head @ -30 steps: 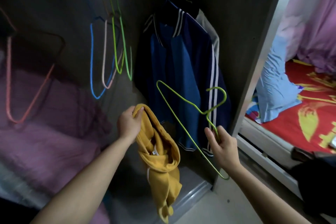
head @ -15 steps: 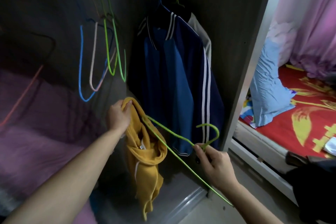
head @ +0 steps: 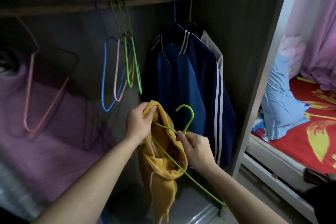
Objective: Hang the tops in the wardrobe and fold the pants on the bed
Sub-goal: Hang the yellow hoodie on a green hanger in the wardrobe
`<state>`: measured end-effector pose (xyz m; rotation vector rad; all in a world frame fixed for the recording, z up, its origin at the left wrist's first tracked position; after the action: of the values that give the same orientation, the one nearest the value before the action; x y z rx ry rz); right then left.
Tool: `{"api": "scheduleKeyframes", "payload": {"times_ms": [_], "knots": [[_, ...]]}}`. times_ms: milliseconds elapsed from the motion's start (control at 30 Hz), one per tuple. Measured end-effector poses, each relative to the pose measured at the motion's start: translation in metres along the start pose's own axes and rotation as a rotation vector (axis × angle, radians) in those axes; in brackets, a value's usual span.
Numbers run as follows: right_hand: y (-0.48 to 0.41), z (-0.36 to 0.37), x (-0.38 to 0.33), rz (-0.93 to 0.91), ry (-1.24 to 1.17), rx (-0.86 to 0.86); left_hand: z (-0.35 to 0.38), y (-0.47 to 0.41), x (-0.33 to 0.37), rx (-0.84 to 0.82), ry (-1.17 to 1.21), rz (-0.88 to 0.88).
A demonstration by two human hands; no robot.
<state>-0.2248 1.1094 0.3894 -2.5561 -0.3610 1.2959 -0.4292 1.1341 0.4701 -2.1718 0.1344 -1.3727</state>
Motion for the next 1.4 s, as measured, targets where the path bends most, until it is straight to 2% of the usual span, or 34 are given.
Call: {"api": "scheduleKeyframes", "payload": {"times_ms": [33,133,200,267,367,467,567,633,700,767,833,900,1033,1167,1233,1300,1400], "knots": [[0.004,0.005,-0.001,0.014,-0.045,0.007,-0.001,0.001,0.008,-0.011,0.025,0.017],[0.005,0.018,0.011,0.276,-0.09,-0.055,0.001,0.0,0.038,-0.022,0.088,0.101],[-0.006,0.008,0.016,0.376,-0.103,-0.018,-0.001,0.0,0.05,-0.017,0.059,0.135],[-0.015,-0.009,0.007,0.327,-0.141,0.094,-0.009,0.0,0.052,0.036,-0.011,0.126],[-0.016,-0.029,-0.002,0.198,-0.136,0.235,-0.027,-0.003,0.04,0.14,-0.036,0.018],[-0.024,-0.043,-0.008,0.139,-0.06,0.183,-0.02,-0.003,0.045,-0.004,0.123,-0.041],[-0.038,-0.067,-0.021,0.041,-0.059,0.191,-0.007,0.0,0.062,-0.208,0.144,0.046],[-0.038,-0.076,-0.027,-0.022,-0.05,0.202,-0.003,-0.002,0.069,-0.235,0.092,0.094],[-0.036,-0.075,-0.023,0.032,-0.045,0.152,0.002,-0.006,0.076,-0.211,0.105,0.109],[-0.034,-0.078,-0.022,0.046,0.012,0.149,0.011,-0.008,0.086,-0.213,0.167,0.097],[-0.032,-0.084,-0.029,-0.028,0.068,0.191,0.019,-0.01,0.094,-0.213,0.192,0.042],[-0.026,-0.093,-0.03,-0.075,0.083,0.259,0.016,-0.014,0.093,-0.247,0.128,0.022],[-0.018,-0.12,-0.018,-0.084,0.069,0.358,0.008,-0.02,0.082,-0.5,-0.214,0.06],[-0.019,-0.139,-0.018,-0.141,0.125,0.344,0.013,-0.023,0.067,-0.548,-0.506,0.134],[-0.018,-0.146,-0.018,-0.157,0.176,0.34,0.017,-0.019,0.066,-0.557,-0.442,0.169],[-0.018,-0.151,-0.015,-0.157,0.201,0.34,0.02,-0.015,0.066,-0.566,-0.309,0.109],[-0.017,-0.153,-0.01,-0.12,0.181,0.328,0.031,-0.006,0.078,-0.617,-0.362,0.122]]}}
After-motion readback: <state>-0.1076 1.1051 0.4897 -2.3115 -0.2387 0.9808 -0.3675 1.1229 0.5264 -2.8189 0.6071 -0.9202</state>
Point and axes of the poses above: each hand's wrist, its own y-axis away from the middle knuckle, its own z-axis out of the palm, x = y × z, the point moved 5 cm from there along -y, towards the middle knuckle, and after that the axes turned 11 degrees about y, right-handed, at the moved point
